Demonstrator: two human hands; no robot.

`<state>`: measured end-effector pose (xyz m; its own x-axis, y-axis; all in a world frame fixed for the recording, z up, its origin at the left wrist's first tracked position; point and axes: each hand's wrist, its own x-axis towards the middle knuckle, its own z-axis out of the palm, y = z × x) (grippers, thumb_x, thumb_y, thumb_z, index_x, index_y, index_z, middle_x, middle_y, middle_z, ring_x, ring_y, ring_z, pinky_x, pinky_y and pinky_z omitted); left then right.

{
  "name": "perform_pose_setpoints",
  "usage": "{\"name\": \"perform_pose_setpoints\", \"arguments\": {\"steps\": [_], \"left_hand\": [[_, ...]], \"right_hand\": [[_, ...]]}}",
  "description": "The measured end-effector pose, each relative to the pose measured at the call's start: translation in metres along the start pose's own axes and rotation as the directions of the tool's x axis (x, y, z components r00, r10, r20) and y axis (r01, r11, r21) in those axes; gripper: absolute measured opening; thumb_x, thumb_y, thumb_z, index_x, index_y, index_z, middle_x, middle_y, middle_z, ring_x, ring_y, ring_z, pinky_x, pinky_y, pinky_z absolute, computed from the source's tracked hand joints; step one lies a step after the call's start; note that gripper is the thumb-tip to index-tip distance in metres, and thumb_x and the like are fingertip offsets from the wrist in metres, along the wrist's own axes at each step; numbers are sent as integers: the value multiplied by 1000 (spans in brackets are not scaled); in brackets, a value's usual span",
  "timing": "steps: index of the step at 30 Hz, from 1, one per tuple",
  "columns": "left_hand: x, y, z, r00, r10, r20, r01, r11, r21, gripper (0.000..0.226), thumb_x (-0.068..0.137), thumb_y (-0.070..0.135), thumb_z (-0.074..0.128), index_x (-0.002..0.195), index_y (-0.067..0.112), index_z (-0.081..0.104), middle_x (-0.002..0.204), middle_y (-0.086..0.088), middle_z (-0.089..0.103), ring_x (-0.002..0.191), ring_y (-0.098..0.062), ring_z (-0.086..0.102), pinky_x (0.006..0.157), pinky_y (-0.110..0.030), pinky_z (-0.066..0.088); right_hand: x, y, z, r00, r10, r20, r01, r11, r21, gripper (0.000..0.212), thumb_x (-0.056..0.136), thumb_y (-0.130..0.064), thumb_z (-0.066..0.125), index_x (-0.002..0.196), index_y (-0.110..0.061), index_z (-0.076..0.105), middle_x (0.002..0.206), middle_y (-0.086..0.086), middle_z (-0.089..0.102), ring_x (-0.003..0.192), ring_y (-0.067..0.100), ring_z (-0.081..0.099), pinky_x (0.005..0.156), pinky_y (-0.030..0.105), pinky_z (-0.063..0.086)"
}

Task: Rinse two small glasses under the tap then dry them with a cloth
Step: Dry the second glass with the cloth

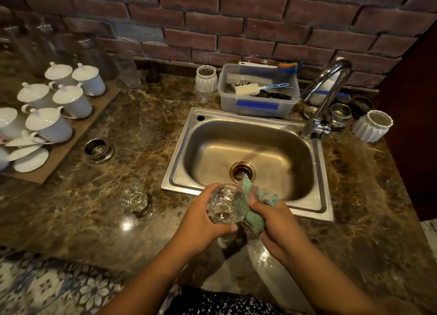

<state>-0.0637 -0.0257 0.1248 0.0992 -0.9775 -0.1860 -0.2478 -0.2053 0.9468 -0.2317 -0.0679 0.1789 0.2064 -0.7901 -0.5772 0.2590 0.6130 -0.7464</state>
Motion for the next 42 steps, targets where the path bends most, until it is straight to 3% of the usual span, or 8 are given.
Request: {"name": "perform_pose_setpoints", "arguments": {"steps": [5,9,13,22,28,35,40,42], "left_hand": [[-5,-26,-27,999,-36,-6,36,999,33,87,62,9,95,129,41,49,128,20,59,115,17,53,98,-13,45],[-2,-49,-45,998,-62,-33,63,996,56,90,59,14,97,127,48,48,134,9,56,121,14,50,94,-2,39],[2,-61,-62,998,-66,-10,66,998,12,81,65,-1,91,123,36,49,121,20,58,106,28,50,84,3,38],[18,-88,-87,992,-122,10,122,992,-26,82,65,1,91,130,31,51,121,20,62,107,21,56,87,-1,43],[28,-100,-93,991,-131,7,131,991,-22,82,64,4,92,126,40,52,123,15,65,112,8,61,96,-17,47],[30,-103,-96,990,-141,26,142,989,-28,83,67,5,92,132,34,50,125,15,64,112,12,59,95,-16,47],[25,-95,-94,982,-188,13,188,982,34,96,73,9,89,141,40,30,126,24,54,111,23,51,92,-1,40],[18,-88,-93,973,-233,-1,232,971,47,109,75,9,88,153,37,17,140,16,49,128,8,47,106,-13,37]], "right_hand": [[21,29,26,998,62,-22,-62,998,-2,28,97,5,50,119,0,66,108,19,75,100,33,73,79,39,60],[35,46,44,993,108,-35,-107,993,40,27,97,6,50,118,-1,66,105,17,76,93,30,75,67,35,61],[46,59,62,987,146,-73,-142,988,57,25,96,6,51,114,-1,67,103,19,76,92,32,75,70,37,61],[66,72,96,980,160,-120,-155,987,49,25,98,5,50,118,1,64,103,20,76,94,33,74,78,42,59],[72,73,105,983,144,-115,-140,989,44,22,99,4,50,112,-1,67,100,16,77,91,30,74,83,43,58],[75,73,105,981,162,-112,-156,986,58,20,98,4,51,106,-3,67,99,17,77,92,32,73,87,45,57],[71,69,91,978,194,-76,-185,976,113,23,98,4,52,118,0,63,110,22,74,99,34,73,78,41,61],[68,65,80,978,203,-43,-196,971,138,25,96,7,52,117,-1,63,113,23,72,99,34,72,75,39,63]]}}
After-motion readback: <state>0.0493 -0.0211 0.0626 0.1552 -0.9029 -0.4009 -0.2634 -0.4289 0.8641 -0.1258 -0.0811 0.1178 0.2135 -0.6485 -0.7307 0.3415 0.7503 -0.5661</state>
